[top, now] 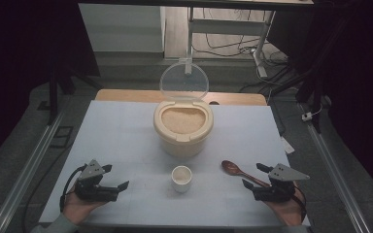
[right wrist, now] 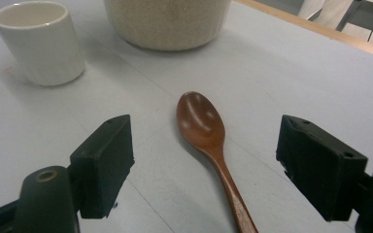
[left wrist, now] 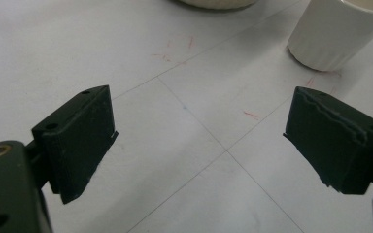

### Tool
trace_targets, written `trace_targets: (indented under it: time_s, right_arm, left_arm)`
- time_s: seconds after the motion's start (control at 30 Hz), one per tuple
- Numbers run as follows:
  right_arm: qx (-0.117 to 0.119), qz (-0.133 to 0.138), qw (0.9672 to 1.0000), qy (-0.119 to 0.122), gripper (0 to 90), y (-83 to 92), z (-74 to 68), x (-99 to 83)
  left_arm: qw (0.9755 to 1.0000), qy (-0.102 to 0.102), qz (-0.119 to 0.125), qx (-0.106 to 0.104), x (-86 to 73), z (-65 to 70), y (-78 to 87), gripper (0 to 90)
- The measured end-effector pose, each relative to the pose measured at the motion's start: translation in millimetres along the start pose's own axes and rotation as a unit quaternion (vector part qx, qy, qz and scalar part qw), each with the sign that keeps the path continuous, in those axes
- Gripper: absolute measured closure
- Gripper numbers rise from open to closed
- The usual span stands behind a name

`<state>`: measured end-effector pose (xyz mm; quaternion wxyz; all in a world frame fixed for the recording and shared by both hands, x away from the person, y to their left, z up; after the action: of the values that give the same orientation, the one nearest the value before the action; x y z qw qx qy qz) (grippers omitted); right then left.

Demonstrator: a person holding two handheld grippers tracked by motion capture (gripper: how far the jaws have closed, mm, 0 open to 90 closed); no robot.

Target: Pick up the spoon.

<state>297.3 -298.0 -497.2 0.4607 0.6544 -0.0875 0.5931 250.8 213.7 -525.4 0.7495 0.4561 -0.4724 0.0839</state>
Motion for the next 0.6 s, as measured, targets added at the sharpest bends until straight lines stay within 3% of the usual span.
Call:
trace_targets:
  time_s: [0.6]
  right_arm:
    - [-0.001, -0.018, 0.9998, -0.001, 26.5, -1.1, -2.1, 1.3]
  left_arm:
    - [1.0, 0.0, -0.005, 0.0, -1.0, -1.9, -1.2, 9.9]
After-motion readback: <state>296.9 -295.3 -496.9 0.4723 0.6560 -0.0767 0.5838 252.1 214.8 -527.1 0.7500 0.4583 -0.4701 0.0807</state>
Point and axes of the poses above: each handheld gripper's, and its own axes: y roughly backward along the jaws, x roughly out of its top, z roughly to its right, the point moved 3 cm from there along -y, roughly forward along the jaws, and after that the axes turned 3 degrees about -x, right-handed, at the moved point
